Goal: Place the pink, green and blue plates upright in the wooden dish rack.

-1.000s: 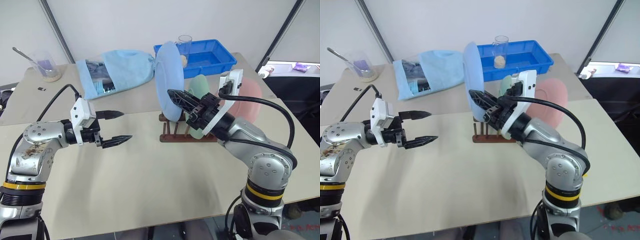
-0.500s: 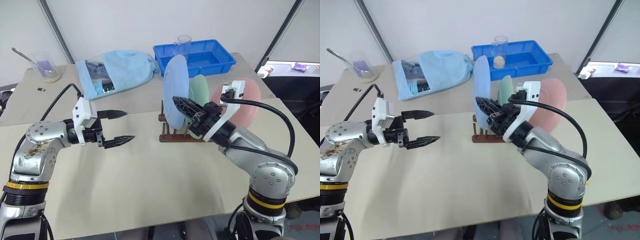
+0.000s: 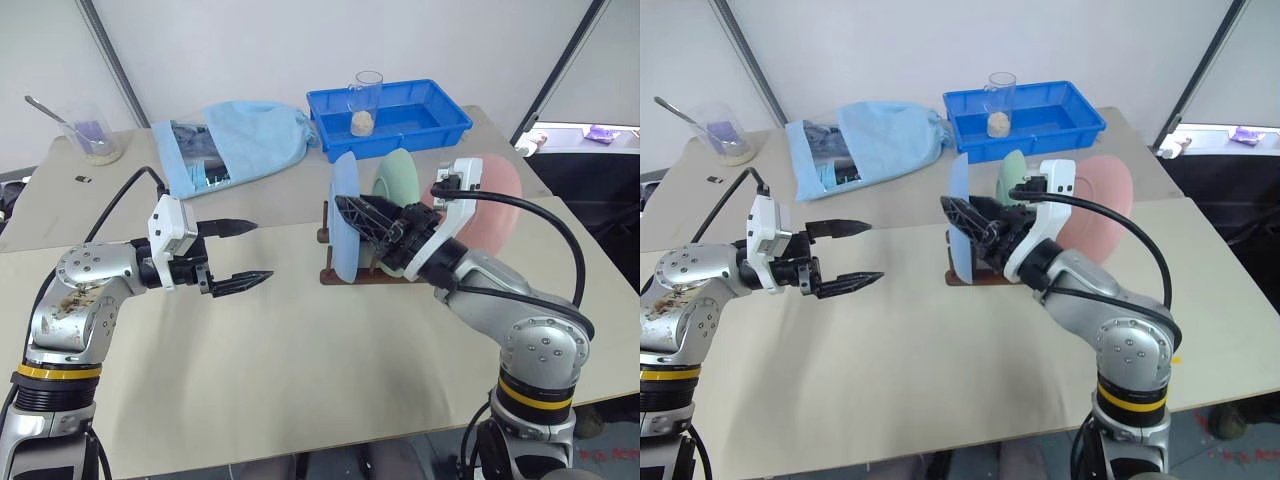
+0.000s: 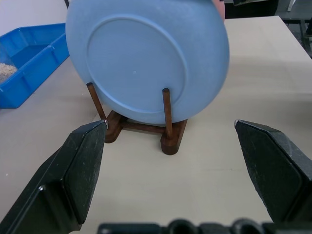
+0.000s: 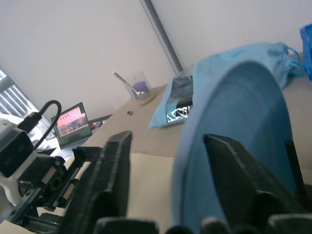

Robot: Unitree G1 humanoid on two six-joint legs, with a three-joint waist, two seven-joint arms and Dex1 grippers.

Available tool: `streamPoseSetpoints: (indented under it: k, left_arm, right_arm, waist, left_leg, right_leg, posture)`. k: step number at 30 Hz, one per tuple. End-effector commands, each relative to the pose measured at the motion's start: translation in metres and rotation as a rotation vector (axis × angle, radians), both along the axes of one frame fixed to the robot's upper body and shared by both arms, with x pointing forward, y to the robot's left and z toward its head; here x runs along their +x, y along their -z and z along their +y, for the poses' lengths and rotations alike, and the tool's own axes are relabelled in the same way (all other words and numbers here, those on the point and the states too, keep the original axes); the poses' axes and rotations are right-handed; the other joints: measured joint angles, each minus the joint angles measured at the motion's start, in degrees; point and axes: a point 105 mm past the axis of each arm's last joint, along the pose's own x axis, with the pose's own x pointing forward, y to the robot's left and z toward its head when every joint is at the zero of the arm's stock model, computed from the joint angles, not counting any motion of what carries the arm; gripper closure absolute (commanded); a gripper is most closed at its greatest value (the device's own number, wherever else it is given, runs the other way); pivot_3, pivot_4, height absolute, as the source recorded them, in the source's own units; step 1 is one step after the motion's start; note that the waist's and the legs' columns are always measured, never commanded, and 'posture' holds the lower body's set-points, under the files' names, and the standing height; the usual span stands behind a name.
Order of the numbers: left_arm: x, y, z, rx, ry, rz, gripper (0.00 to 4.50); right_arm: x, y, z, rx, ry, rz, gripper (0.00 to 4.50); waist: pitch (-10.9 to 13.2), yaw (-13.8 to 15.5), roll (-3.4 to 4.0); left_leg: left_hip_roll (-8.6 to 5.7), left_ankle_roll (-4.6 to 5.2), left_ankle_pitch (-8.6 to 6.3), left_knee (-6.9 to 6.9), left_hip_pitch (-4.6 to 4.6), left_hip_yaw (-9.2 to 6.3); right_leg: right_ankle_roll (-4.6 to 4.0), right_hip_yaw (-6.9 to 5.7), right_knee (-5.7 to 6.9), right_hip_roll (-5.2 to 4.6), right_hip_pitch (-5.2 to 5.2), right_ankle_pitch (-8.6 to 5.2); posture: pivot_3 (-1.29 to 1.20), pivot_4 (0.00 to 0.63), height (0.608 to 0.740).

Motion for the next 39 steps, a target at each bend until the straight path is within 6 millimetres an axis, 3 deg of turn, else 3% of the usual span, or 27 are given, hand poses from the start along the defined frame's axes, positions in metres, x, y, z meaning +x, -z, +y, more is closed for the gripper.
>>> streamPoseSetpoints:
  k: [1,2,8,14,21,22,26,28,32,39]
  left_arm:
    - [0.0,-0.007,-0.004,0.0,0.012,-0.041,0.0]
    - [0.0,-0.006,-0.004,-0.001,0.011,-0.042,0.0]
    - [0.0,-0.005,-0.008,-0.008,0.02,-0.04,0.0]
    - [-0.002,-0.003,-0.01,-0.012,0.028,-0.039,0.0]
    - [-0.01,0.003,-0.016,-0.006,0.054,-0.03,0.0]
    - [-0.011,0.004,-0.016,-0.002,0.056,-0.03,0.0]
    - [-0.014,0.006,-0.017,0.0,0.055,-0.03,0.0]
    - [-0.015,0.006,-0.018,-0.003,0.054,-0.03,0.0]
    - [-0.016,0.009,-0.019,-0.007,0.049,-0.028,0.0]
    - [-0.018,0.013,-0.017,-0.006,0.029,-0.023,0.0]
  right_arm:
    - [-0.007,-0.02,-0.002,-0.04,-0.01,-0.117,0.34]
    - [-0.008,-0.024,-0.004,-0.074,-0.01,-0.154,0.01]
    - [-0.009,-0.054,-0.034,-0.271,-0.004,-0.335,0.01]
    - [0.002,-0.085,-0.103,-0.517,0.152,-0.432,1.81]
    - [0.011,-0.074,-0.189,-0.847,0.366,-0.373,4.24]
    - [0.012,-0.071,-0.198,-0.877,0.385,-0.358,4.49]
    - [0.016,-0.053,-0.225,-0.915,0.411,-0.246,4.49]
    - [0.017,-0.044,-0.227,-0.943,0.385,-0.215,4.49]
    - [0.02,-0.032,-0.207,-0.942,0.259,-0.197,4.49]
    - [0.022,-0.034,-0.182,-0.886,0.15,-0.205,4.49]
  waist:
    - [0.0,0.0,0.0]
    - [0.0,0.1,0.0]
    - [0.0,0.2,0.0]
    - [0.0,0.5,0.0]
    - [0.0,0.4,0.0]
    - [0.0,0.4,0.0]
    - [0.0,0.3,0.03]
    - [0.0,0.3,0.03]
    - [0.0,0.2,0.05]
    - [0.0,0.4,0.05]
  left_leg:
    - [0.0,0.0,0.0,0.0,0.0,0.0]
    - [0.0,0.0,0.0,0.0,0.0,0.0]
    - [0.03,0.06,-0.03,-0.04,0.0,0.07]
    - [0.01,0.25,-0.14,0.0,-0.05,0.22]
    - [0.07,0.29,-0.17,0.0,-0.04,0.45]
    - [0.07,0.31,-0.18,0.0,-0.03,0.51]
    - [0.07,0.36,-0.21,0.0,0.0,0.67]
    - [0.08,0.36,-0.21,0.0,0.0,0.68]
    - [0.08,0.36,-0.22,0.0,0.02,0.69]
    - [0.09,0.39,-0.24,0.01,0.0,0.7]
  right_leg:
    - [0.0,0.0,0.0,0.0,0.0,0.0]
    - [0.0,0.0,-0.01,0.0,0.0,0.0]
    - [0.0,-0.05,-0.52,-0.01,0.06,0.0]
    - [0.04,-0.03,-0.7,-0.07,0.11,0.03]
    - [0.04,0.03,-0.7,-0.16,0.09,0.03]
    - [0.05,0.05,-0.7,-0.2,0.08,0.03]
    - [0.05,0.07,-0.67,-0.32,0.06,0.03]
    - [0.05,0.07,-0.66,-0.32,0.06,0.03]
    - [0.06,0.1,-0.67,-0.33,0.06,0.04]
    - [0.07,0.08,-0.7,-0.36,0.07,0.04]
  posture:
    - [0.0,0.15,0.74]
    - [0.0,0.15,0.74]
    - [0.0,0.15,0.74]
    - [0.0,0.15,0.74]
    - [0.0,0.15,0.74]
    - [0.0,0.15,0.74]
    - [0.0,0.15,0.74]
    - [0.0,0.15,0.74]
    - [0.0,0.15,0.74]
    - [0.0,0.15,0.74]
